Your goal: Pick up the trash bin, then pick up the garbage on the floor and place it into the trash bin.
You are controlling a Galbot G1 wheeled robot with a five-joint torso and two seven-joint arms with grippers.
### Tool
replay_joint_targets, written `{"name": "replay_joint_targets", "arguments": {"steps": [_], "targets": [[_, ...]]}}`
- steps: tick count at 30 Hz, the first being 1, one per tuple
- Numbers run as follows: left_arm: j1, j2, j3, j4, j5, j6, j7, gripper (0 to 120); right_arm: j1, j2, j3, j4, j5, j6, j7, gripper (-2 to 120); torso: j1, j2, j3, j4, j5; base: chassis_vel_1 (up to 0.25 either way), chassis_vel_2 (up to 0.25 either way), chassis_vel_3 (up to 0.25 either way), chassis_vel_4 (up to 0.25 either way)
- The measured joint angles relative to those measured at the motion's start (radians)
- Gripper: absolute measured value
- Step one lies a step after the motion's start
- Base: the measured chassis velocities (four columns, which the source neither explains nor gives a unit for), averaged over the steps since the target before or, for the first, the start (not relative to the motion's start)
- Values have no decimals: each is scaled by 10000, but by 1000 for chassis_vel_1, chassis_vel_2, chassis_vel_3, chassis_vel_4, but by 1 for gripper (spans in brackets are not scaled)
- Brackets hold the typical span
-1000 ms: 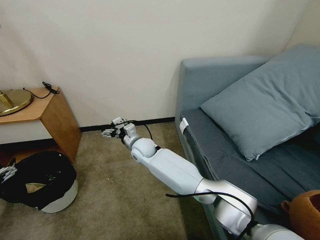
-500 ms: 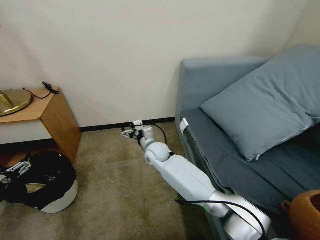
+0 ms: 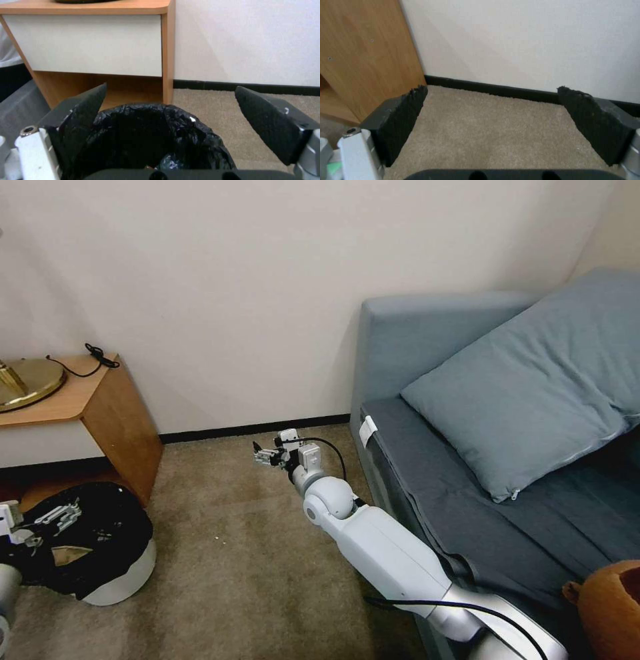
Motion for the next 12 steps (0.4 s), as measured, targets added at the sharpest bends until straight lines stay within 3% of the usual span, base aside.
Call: {"name": "replay_joint_targets", "arguments": {"steps": [12], "targets": [[0, -4, -7, 0, -16, 7, -9, 100, 21, 13, -17, -21, -4, 0, -10, 100, 0, -1, 0, 0, 0, 0, 0, 0, 0]]}}
